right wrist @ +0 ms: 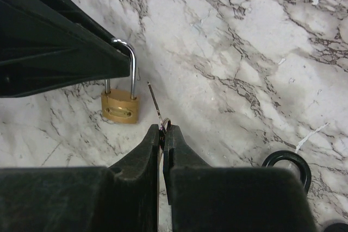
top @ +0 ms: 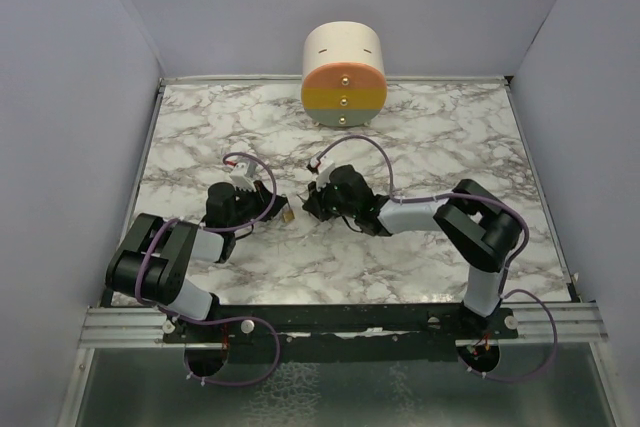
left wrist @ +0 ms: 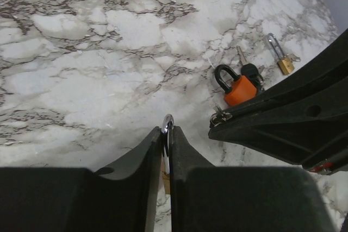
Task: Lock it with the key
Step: Place the key at the center of the board.
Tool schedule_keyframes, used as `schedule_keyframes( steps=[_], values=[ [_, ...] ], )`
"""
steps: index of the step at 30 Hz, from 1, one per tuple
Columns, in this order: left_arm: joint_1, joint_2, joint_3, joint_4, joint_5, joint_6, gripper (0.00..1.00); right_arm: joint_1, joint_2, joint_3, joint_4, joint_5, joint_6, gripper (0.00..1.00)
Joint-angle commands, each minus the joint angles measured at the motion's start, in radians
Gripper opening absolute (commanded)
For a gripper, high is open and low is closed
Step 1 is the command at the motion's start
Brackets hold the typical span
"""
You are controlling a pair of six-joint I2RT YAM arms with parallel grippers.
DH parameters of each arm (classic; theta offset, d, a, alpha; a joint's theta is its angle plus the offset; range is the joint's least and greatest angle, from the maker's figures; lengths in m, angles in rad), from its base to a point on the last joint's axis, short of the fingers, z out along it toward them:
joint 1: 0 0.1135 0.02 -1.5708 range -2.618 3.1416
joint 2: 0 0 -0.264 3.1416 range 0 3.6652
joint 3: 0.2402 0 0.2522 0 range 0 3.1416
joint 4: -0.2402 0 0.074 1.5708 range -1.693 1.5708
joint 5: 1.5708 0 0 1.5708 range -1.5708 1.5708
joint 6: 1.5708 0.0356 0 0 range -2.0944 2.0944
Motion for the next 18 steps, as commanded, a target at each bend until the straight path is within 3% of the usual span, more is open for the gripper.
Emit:
schedule_keyframes(
  steps=[1,12,18],
  values=[
    [0.006,-0.012,0.022,-0.074,-0.054,0.053,0.21,0.008,0.039,0.03,0.009,-0.008,0.021,0.01],
    [0.005,-0.029,0.056,-0.105,-0.087,0.048,0.37,0.011,0.067,0.053,0.005,-0.007,0.024,0.01],
    [0.005,-0.035,0.091,-0.112,-0.1,0.046,0.6,0.011,0.094,0.064,-0.005,-0.005,0.031,0.01]
  ],
)
